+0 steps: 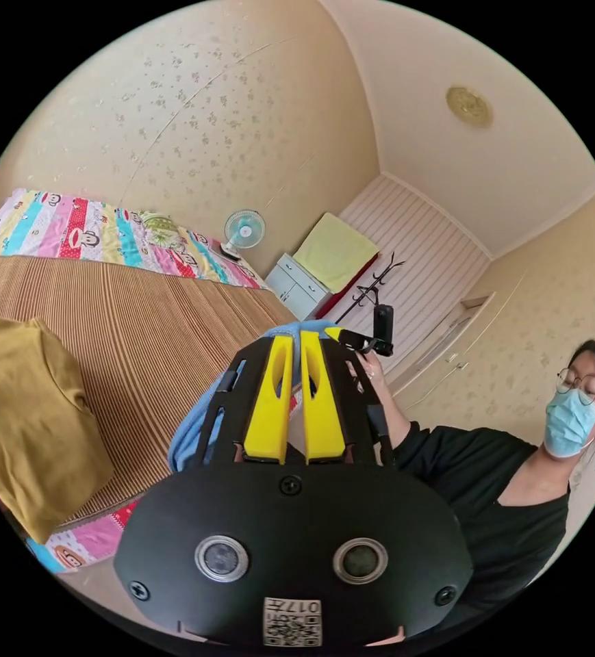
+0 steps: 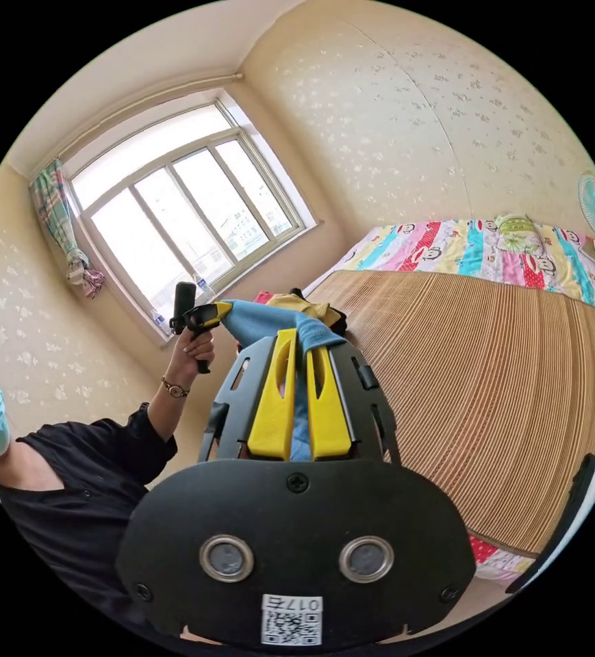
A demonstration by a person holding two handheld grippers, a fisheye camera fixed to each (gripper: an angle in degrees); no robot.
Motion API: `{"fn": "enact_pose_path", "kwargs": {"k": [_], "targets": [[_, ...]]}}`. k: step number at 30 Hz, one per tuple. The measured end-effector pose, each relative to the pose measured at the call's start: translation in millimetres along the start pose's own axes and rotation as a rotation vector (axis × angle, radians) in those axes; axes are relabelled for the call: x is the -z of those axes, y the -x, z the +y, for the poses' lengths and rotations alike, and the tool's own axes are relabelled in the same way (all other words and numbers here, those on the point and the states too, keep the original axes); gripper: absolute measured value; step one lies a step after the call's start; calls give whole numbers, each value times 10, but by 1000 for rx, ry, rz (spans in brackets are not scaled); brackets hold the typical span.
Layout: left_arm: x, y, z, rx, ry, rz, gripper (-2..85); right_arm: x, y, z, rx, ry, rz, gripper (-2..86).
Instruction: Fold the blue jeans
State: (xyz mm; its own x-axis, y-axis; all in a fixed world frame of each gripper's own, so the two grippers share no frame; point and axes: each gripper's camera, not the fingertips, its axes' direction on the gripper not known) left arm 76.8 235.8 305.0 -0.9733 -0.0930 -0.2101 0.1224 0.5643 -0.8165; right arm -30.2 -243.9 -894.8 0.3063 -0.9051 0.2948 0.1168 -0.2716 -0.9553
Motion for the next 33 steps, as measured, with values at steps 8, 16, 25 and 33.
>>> {"fn": "enact_pose_path", "kwargs": {"k": [8, 16, 25, 33], "targets": [[-537, 72, 1763, 31, 103, 9, -8, -402, -118, 1200, -41, 108, -55, 5], [-453, -90, 2658, 57, -39, 144, -8, -278, 59, 1816, -69, 34, -257, 7], [709, -1914, 1673, -463, -351, 85, -9, 977, 2137, 605, 443, -230, -215, 9], [1394, -3176, 1933, -699, -509, 196, -9, 1712, 3871, 611, 799, -297, -107, 8]]}}
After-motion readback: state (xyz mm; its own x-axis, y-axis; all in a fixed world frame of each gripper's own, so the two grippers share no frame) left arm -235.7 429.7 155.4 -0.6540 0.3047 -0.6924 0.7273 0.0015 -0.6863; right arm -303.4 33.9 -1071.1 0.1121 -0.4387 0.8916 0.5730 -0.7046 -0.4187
